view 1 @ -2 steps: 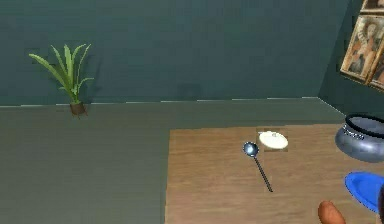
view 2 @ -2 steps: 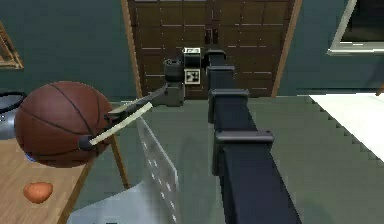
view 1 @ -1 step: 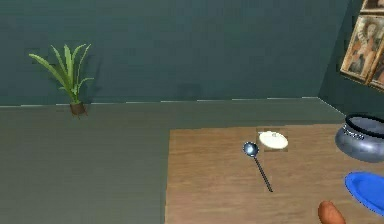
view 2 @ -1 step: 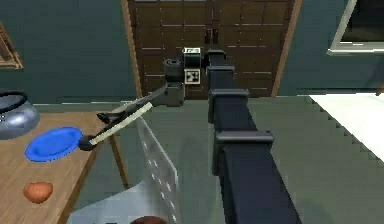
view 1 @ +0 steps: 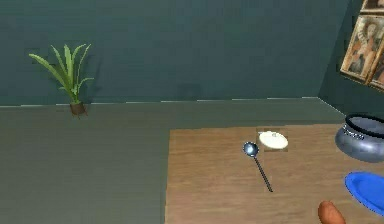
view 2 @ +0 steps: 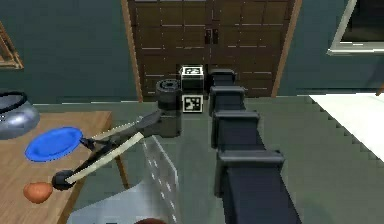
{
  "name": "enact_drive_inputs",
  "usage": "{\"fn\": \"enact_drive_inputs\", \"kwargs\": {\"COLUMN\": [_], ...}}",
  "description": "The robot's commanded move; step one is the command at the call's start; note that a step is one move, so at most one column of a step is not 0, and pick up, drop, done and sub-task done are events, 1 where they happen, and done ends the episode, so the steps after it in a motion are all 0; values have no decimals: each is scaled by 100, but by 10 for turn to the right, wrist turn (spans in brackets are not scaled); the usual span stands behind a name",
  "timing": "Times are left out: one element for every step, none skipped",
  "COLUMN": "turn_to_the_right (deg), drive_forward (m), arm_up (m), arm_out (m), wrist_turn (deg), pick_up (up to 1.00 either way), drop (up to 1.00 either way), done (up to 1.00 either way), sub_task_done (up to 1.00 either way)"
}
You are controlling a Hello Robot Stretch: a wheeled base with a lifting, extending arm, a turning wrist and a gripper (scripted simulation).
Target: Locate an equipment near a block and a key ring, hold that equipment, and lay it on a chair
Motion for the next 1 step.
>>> {"fn": "enact_drive_inputs", "kwargs": {"turn_to_the_right": [0], "drive_forward": [0], "arm_up": [0], "arm_out": [0], "wrist_turn": [0], "pick_up": [0], "drop": [0], "done": [100], "sub_task_done": [0]}}
